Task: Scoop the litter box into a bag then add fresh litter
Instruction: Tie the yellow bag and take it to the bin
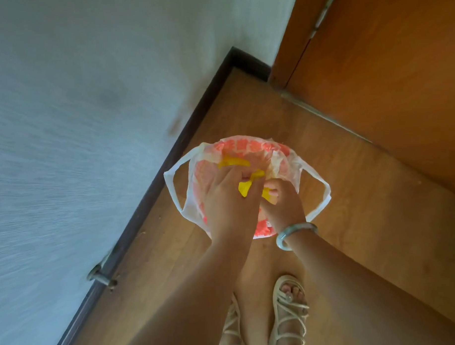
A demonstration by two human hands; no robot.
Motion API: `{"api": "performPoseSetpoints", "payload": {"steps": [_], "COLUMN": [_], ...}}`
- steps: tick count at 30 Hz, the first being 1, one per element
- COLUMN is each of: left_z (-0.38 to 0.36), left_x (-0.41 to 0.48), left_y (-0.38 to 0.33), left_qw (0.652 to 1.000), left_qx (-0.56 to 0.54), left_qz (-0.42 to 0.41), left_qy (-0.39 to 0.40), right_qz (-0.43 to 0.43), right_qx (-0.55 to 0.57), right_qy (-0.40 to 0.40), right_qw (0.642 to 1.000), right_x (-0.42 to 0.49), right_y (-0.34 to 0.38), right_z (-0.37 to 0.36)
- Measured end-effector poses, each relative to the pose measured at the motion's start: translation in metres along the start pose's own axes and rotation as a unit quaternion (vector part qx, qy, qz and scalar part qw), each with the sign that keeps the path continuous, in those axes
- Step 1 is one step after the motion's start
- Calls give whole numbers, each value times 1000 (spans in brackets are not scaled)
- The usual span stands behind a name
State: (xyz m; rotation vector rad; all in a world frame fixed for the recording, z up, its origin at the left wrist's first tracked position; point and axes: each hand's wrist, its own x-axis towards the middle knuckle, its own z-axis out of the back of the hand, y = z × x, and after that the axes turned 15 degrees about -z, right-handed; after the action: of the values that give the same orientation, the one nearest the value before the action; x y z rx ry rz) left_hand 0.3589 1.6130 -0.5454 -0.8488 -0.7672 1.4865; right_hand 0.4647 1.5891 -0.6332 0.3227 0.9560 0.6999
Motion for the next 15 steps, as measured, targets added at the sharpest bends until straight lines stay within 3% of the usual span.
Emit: {"api": "performPoseSetpoints", "payload": {"steps": [7, 15], "left_z": [-23, 2], "left_x": [2, 1], "left_y": [40, 15], "left_qw": [989, 959], "left_qx": [125, 230], "left_qz": [0, -30], "left_qy": [72, 165], "right_qz": [26, 82], "right_qx": [-7, -75], "right_qy": [21, 15], "right_qw": [999, 994], "right_x": [11, -10], "right_y": [-4, 31], "right_z": [12, 47]}}
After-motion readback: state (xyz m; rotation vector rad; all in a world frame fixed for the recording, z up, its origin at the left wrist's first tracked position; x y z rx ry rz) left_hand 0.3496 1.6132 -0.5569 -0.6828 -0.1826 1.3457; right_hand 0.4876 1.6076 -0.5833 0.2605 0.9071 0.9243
